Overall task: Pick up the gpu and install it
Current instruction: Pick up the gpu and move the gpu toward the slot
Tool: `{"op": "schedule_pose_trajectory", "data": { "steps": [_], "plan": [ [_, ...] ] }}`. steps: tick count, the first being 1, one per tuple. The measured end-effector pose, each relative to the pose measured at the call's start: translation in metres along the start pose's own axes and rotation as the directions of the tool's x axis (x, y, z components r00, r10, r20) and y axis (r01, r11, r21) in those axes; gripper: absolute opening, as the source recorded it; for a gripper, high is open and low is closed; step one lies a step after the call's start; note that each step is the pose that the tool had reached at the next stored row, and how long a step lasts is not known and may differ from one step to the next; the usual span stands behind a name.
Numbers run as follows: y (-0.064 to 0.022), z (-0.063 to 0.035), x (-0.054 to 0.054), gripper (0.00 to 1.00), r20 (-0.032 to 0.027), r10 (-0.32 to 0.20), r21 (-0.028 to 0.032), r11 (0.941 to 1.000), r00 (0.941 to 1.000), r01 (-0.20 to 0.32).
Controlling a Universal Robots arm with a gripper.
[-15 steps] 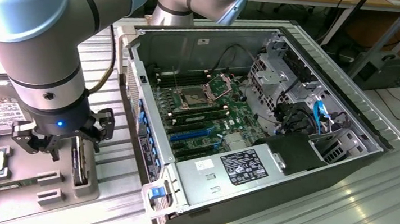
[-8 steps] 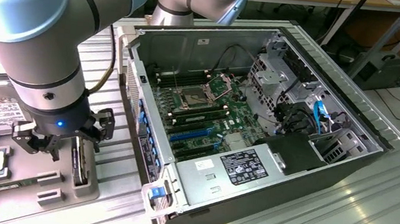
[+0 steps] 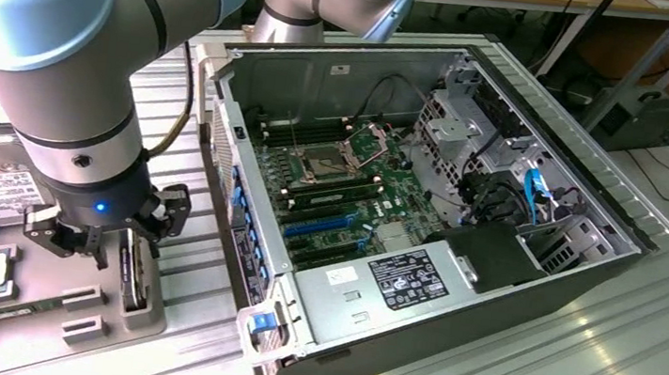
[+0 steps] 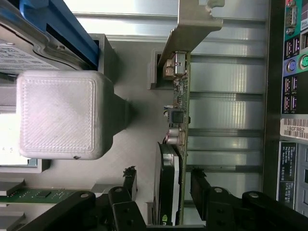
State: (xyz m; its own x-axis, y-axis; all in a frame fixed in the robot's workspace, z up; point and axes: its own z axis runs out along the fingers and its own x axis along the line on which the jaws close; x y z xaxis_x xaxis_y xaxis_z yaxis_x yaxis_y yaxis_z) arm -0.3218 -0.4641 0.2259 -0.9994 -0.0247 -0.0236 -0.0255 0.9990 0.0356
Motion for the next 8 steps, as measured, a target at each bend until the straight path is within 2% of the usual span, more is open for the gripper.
{"op": "schedule_pose_trajectory", "data": {
  "steps": [3,4,8],
  "plan": [
    [0.0,0.0,0.0,0.55,0.0,0.0,0.0,1.0,1.0,0.0],
    [0.0,0.0,0.0,0.48,0.0,0.0,0.0,1.0,1.0,0.0],
    [0.0,0.0,0.0,0.47,0.0,0.0,0.0,1.0,1.0,0.0]
  ]
}}
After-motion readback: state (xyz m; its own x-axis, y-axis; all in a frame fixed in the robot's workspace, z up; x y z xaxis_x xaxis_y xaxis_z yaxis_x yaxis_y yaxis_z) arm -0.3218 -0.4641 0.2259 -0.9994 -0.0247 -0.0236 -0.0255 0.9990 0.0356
